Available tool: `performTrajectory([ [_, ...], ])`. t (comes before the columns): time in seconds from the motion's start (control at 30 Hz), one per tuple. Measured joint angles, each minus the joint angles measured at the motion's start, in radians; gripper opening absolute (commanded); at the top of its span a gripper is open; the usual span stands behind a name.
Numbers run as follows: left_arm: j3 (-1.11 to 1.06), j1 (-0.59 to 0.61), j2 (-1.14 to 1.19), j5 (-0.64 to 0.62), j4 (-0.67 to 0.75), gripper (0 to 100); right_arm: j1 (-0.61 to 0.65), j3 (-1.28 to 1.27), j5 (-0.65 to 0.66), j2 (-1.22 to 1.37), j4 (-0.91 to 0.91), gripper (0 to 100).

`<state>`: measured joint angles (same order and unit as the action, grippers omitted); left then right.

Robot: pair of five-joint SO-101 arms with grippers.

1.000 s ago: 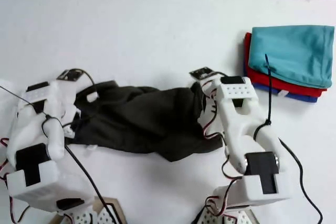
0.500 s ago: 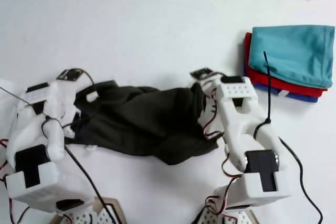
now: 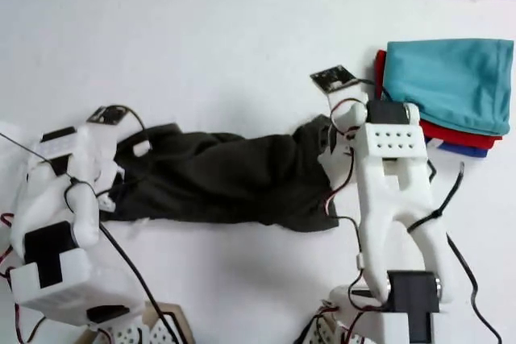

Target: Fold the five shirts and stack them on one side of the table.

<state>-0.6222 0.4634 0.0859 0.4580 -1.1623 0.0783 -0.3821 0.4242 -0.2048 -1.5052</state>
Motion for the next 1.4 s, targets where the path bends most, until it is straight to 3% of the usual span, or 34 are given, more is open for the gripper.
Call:
performTrajectory([
  [0.17,0.0,0.0,0.0,0.0,-0.002,3,0.002,-0.069,0.009,-0.054,-0.011,1.9],
  [0.4,0.006,0.0,0.002,0.0,-0.018,3,0.017,-0.292,0.032,-0.164,0.193,2.1],
  [0.57,0.006,0.0,0.002,0.0,-0.018,3,0.025,-0.445,0.046,-0.184,0.212,2.0],
  [0.9,0.006,0.0,0.002,0.0,-0.018,3,-0.304,-0.48,0.319,-0.35,0.118,1.9],
  [1.03,0.006,-0.002,0.002,0.0,-0.018,3,-0.322,-0.493,0.341,-0.367,0.098,2.5],
  [1.2,0.008,-0.038,0.002,0.0,-0.018,3,-0.247,-0.497,0.333,-0.368,0.098,13.8],
  [1.27,0.008,-0.049,0.002,0.0,-0.018,3,-0.173,-0.497,0.269,-0.368,0.106,18.4],
  [1.4,0.008,-0.054,0.002,0.0,-0.018,3,0.006,-0.497,0.121,-0.368,0.173,18.7],
])
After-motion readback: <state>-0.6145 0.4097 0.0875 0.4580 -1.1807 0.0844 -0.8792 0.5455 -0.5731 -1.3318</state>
